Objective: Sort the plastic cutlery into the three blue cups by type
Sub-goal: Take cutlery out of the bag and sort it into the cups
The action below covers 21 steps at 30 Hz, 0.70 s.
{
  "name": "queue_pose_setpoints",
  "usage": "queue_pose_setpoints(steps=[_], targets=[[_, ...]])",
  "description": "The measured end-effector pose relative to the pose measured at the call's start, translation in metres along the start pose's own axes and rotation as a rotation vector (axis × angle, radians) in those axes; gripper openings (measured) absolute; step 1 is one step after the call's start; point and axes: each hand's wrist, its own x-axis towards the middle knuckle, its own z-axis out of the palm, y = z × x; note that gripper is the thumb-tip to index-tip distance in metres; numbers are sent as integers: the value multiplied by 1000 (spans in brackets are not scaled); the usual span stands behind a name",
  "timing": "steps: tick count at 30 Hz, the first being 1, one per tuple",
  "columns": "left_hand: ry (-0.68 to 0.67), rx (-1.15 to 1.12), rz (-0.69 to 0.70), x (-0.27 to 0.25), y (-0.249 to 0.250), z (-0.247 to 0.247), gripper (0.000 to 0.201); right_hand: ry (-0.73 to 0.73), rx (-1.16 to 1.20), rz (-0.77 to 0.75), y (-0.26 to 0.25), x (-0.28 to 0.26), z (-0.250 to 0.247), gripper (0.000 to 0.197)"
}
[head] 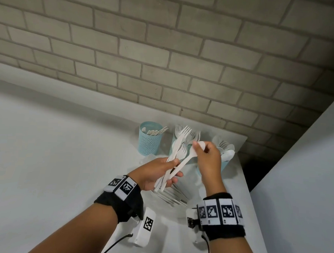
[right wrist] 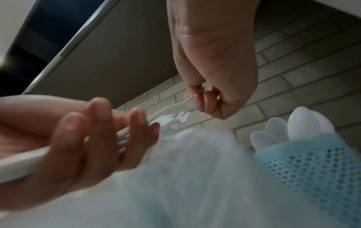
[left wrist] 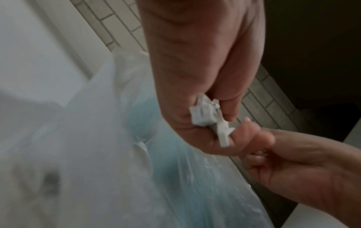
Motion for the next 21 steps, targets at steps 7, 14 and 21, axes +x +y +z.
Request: queue_pose_setpoints(steps=[7, 14, 21], targets=[[51, 8, -32, 6, 2, 1, 20, 431, -21, -155, -19, 41, -56, 11], [62, -114, -28, 11, 0, 0, 28, 405, -459, -231, 5, 53, -61, 33], [41, -148, -62, 3, 4, -6, 50, 100, -985, 26, 38, 45, -44, 37]])
